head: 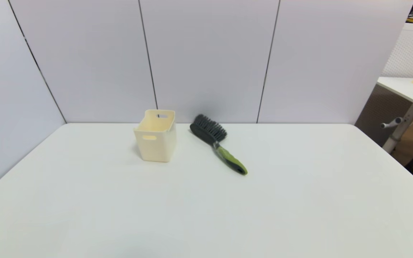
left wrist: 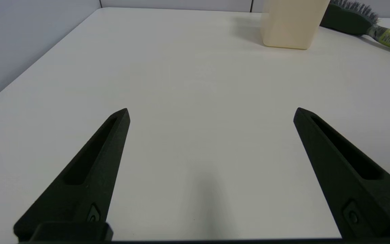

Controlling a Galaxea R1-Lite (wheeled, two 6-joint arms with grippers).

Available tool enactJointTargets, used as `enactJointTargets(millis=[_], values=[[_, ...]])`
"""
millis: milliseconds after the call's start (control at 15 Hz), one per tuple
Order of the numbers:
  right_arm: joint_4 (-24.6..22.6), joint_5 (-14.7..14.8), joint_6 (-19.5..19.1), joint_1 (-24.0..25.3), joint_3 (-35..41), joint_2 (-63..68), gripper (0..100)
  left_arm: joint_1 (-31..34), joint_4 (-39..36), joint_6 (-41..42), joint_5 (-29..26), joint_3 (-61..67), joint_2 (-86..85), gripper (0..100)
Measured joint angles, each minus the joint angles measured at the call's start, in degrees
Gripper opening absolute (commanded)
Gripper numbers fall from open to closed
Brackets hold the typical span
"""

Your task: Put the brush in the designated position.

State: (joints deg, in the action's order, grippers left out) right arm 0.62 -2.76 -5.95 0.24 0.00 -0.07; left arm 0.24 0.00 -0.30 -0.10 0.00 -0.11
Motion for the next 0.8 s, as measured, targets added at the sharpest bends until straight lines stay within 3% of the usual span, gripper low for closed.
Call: enactJointTargets(millis=[800], values=[[0.0, 0.0, 0.4, 0.0, 0.0, 0.0, 100, 0.0, 0.0, 0.0, 0.0, 0.0, 0.0, 100]])
